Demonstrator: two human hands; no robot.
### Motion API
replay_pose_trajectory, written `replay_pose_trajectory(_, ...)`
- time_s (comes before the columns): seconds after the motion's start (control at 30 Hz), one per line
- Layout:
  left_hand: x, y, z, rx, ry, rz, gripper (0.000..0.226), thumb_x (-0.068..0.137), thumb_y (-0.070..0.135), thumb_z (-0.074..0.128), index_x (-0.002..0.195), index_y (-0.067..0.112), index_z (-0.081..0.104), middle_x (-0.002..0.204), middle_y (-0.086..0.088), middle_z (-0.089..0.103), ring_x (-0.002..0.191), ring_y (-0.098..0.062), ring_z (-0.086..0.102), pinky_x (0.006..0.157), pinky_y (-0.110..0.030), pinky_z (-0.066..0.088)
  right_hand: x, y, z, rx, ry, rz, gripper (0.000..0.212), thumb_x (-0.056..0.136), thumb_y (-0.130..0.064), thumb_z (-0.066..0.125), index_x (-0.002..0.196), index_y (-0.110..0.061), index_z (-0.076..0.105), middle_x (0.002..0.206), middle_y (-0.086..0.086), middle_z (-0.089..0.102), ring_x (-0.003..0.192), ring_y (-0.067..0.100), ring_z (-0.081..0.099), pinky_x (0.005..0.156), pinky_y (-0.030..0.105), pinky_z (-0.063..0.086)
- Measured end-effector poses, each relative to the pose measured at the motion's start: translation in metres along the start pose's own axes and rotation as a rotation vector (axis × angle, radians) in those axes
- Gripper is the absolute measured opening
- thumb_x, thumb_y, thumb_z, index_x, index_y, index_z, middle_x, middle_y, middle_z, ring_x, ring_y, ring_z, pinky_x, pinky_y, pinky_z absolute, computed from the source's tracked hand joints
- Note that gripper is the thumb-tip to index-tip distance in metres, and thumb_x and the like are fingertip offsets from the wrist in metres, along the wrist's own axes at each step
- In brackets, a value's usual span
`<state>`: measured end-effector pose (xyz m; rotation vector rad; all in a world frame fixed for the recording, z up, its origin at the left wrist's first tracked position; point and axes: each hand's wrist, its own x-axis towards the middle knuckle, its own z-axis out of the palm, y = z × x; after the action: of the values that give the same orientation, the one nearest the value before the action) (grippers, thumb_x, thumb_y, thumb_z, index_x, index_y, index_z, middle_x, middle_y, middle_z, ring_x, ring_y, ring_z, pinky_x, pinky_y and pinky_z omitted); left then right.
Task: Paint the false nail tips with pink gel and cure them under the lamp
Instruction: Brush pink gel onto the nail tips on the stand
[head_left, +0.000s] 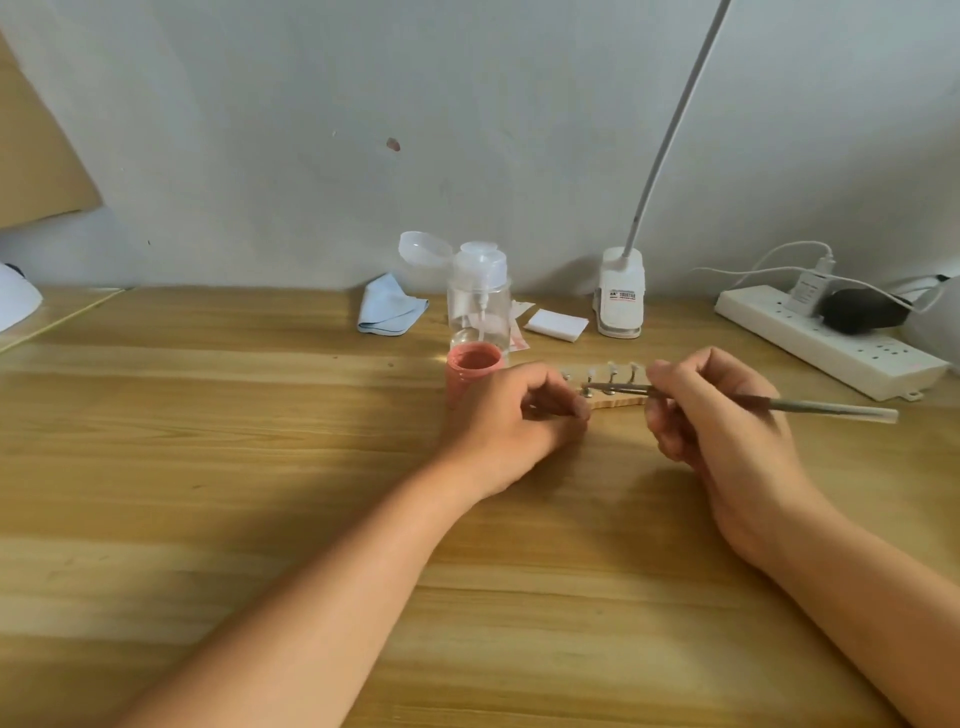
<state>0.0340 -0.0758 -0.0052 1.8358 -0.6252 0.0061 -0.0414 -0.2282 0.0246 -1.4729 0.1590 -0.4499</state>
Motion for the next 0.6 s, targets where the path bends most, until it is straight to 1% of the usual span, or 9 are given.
replay_pose_trajectory(0.07,0.0002,0.0002,-0.0004,-0.022,0.003,0.002,0.024,0.079,-0.001,0.078,0.076,0.022,0.069,0.086,0.004,0.074,0.086,-0.008,0.068,0.085,-0.022,0.05,0.0006,0.003,-0.0007,0.004,0.003,-0.012,0.022,0.094,-0.007,0.058,0.075,-0.01,0.047,0.051,0.002,0.055,0.048,0.015,0.041,0.046,0.024,0.032)
replay_pose_trajectory(0.17,-0.0002,0.0018,-0.0009,-0.035,0.009,-0.003,0.025,0.079,0.0,0.079,0.075,0.023,0.068,0.084,0.006,0.073,0.08,-0.002,0.065,0.076,-0.015,0.045,0.0018,0.0066,-0.0005,-0.003,-0.015,-0.021,0.018,0.094,-0.005,0.057,0.078,-0.007,0.049,0.051,0.003,0.056,0.047,0.014,0.042,0.044,0.022,0.034)
replay_pose_trajectory(0.23,-0.0007,0.0028,-0.0013,-0.041,0.002,-0.004,0.023,0.079,0.0,0.079,0.076,0.02,0.069,0.084,0.004,0.073,0.075,0.002,0.062,0.07,-0.011,0.042,0.0029,0.008,-0.0006,0.001,-0.013,-0.025,0.017,0.094,-0.006,0.057,0.079,-0.007,0.05,0.052,0.003,0.057,0.046,0.013,0.043,0.043,0.021,0.035)
replay_pose_trajectory(0.3,-0.0014,0.0037,-0.0017,-0.048,-0.001,-0.006,0.019,0.079,0.0,0.078,0.078,0.017,0.069,0.085,0.003,0.073,0.074,0.004,0.062,0.069,-0.01,0.042,0.0039,0.0088,-0.0007,0.006,-0.009,-0.028,0.021,0.094,-0.006,0.058,0.076,-0.008,0.047,0.052,0.004,0.059,0.044,0.012,0.043,0.042,0.019,0.035)
replay_pose_trajectory(0.37,-0.0019,0.0041,-0.0018,-0.048,0.005,-0.011,0.015,0.08,0.001,0.079,0.081,0.013,0.07,0.089,-0.001,0.075,0.08,-0.002,0.065,0.072,-0.014,0.045,0.0041,0.0098,0.0002,-0.003,-0.024,-0.026,0.023,0.093,-0.005,0.058,0.073,-0.009,0.047,0.053,0.004,0.06,0.044,0.011,0.045,0.041,0.018,0.036)
replay_pose_trajectory(0.43,-0.0024,0.0046,-0.0016,-0.045,0.011,-0.015,0.012,0.08,0.002,0.079,0.083,0.01,0.07,0.09,-0.004,0.075,0.081,-0.004,0.065,0.072,-0.015,0.045,0.0035,0.0103,0.001,-0.012,-0.034,-0.031,0.025,0.092,-0.005,0.059,0.071,-0.01,0.046,0.054,0.005,0.061,0.044,0.01,0.046,0.041,0.017,0.037)
replay_pose_trajectory(0.53,-0.0031,0.0056,-0.0017,-0.053,0.01,-0.016,0.011,0.08,0.0,0.078,0.083,0.007,0.07,0.089,-0.002,0.074,0.074,0.002,0.062,0.068,-0.01,0.043,0.003,0.0094,-0.0003,0.009,-0.019,-0.04,0.023,0.093,-0.006,0.059,0.074,-0.009,0.046,0.053,0.005,0.06,0.043,0.011,0.044,0.041,0.017,0.036)
replay_pose_trajectory(0.6,-0.0032,0.0061,-0.002,-0.061,0.004,-0.018,0.013,0.08,-0.001,0.077,0.081,0.009,0.069,0.085,0.001,0.072,0.064,0.009,0.058,0.062,-0.006,0.04,0.0028,0.0088,-0.0008,0.017,-0.022,-0.038,0.02,0.093,-0.006,0.058,0.076,-0.007,0.047,0.052,0.005,0.06,0.043,0.011,0.044,0.041,0.017,0.036)
